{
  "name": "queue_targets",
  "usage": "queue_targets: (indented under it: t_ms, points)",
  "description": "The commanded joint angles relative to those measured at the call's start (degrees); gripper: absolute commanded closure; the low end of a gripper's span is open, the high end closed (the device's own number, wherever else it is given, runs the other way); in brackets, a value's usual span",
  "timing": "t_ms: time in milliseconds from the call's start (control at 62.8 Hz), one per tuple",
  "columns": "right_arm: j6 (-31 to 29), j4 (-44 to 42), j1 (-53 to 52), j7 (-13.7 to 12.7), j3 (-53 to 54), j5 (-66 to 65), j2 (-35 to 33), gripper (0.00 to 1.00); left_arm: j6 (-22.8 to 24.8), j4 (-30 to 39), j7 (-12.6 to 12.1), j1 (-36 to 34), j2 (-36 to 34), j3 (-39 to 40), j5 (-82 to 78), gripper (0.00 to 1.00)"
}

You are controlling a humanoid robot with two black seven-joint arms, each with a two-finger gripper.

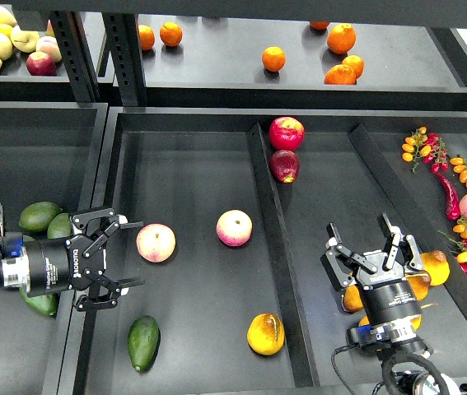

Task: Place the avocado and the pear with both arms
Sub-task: 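Lower the open left gripper down over the avocado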

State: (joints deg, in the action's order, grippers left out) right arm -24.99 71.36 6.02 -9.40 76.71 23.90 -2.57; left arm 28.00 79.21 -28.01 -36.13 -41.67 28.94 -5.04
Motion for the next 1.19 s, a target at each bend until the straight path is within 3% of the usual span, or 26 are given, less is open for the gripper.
queue_targets:
  t_ms: [0, 398, 780, 1178]
  points:
    - [1.4, 0.0, -1.7, 0.0, 0.1, 0.1, 0.1, 0.00, 0.0, 0.0, 0.0, -9.4, 0.1, -9.9, -0.1, 0.00]
    - [5.9, -0.2, -5.2, 0.2, 0.2, 0.8, 0.4, 0.00, 0.0, 0.0, 0.0, -23.9, 6.9, -29.7, -5.6, 0.00]
    - [7.0, -0.2, -6.6, 0.2, 0.2, 0.8, 0.5, 0.00, -2.4, -1.6, 0.0, -24.2, 17.2, -37.8, -5.8, 0.00]
    - [7.1, -0.2, -6.6, 0.2, 0.1, 0.8, 1.2, 0.00, -1.7, -2.5, 0.0, -24.2, 19.8, -42.1, -6.6, 0.00]
